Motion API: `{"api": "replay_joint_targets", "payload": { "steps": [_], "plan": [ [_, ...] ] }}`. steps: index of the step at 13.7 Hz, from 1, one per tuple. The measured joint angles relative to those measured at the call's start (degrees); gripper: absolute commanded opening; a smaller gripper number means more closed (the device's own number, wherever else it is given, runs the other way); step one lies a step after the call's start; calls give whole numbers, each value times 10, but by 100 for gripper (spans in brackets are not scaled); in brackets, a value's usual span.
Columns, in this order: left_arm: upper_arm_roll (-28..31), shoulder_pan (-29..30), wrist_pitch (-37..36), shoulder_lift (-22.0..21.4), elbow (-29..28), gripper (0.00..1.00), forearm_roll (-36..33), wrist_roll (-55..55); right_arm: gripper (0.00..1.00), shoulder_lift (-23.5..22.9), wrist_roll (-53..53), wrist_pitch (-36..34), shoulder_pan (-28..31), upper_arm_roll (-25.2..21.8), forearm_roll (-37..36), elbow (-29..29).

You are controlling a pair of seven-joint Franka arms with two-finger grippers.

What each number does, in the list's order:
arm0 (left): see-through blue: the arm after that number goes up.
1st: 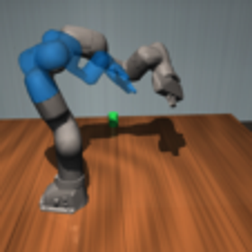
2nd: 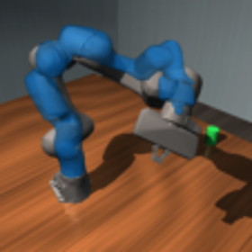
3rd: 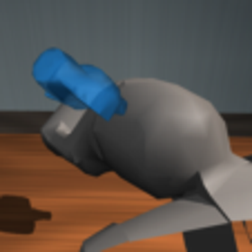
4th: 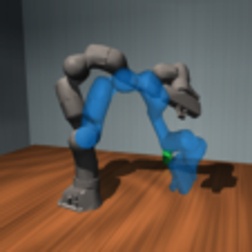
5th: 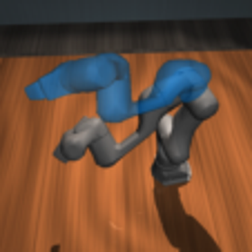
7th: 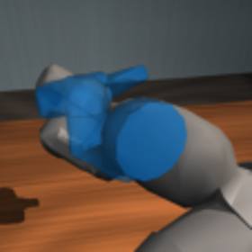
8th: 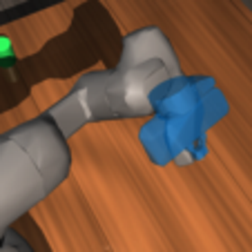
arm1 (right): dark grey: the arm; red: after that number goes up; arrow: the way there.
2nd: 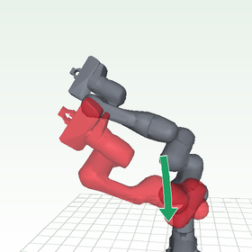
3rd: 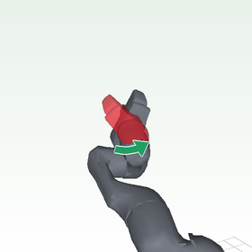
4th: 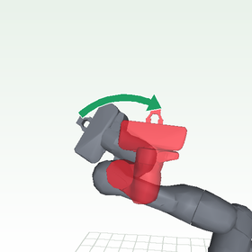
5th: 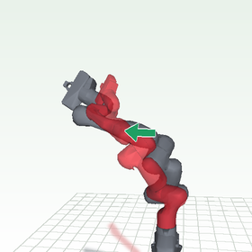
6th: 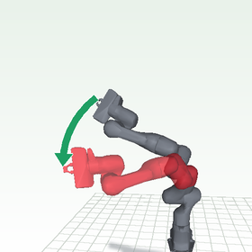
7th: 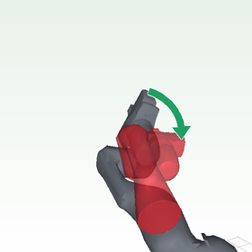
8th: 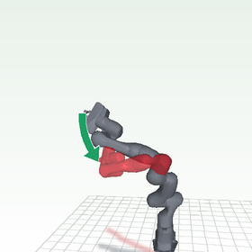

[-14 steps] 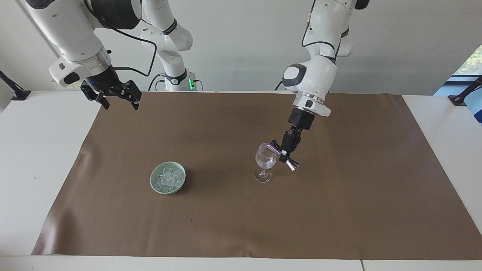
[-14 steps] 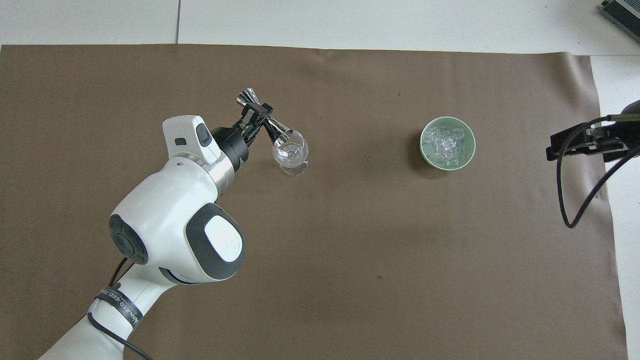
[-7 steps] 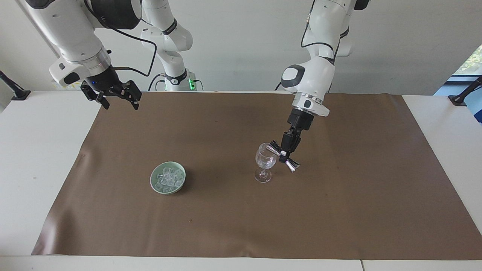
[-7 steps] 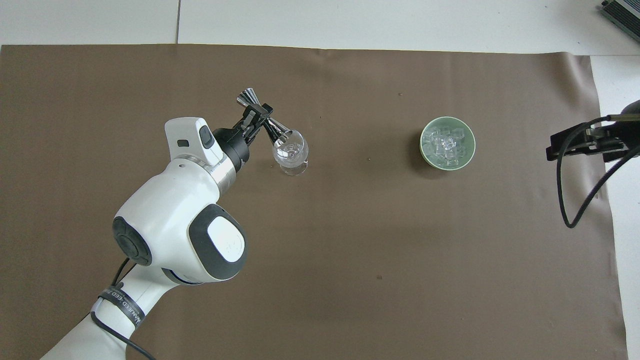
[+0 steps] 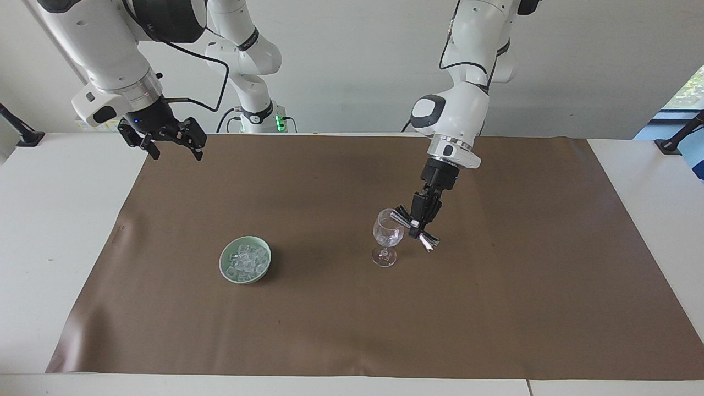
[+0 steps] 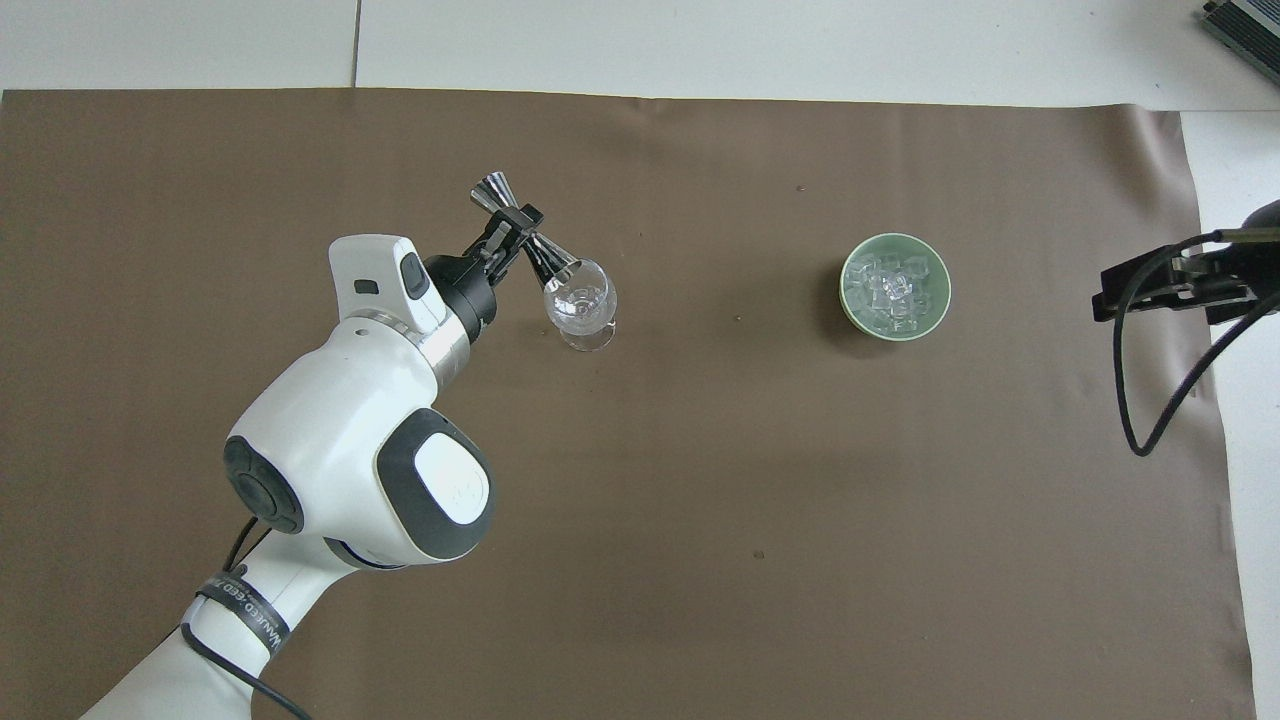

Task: Pour wine and add ice with both arms
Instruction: 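Hold the jigger tipped over the glass with the left gripper to pour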

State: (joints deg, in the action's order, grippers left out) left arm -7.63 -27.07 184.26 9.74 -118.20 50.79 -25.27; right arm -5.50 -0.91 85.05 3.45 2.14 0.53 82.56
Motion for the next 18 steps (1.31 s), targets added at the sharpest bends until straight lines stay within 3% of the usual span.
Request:
{"api": "replay_joint_targets", "payload": {
  "steps": [18],
  "plan": [
    [0,-12,6,0,1,0,0,1,100,0,0,0,0,0,0,0]
  ]
}}
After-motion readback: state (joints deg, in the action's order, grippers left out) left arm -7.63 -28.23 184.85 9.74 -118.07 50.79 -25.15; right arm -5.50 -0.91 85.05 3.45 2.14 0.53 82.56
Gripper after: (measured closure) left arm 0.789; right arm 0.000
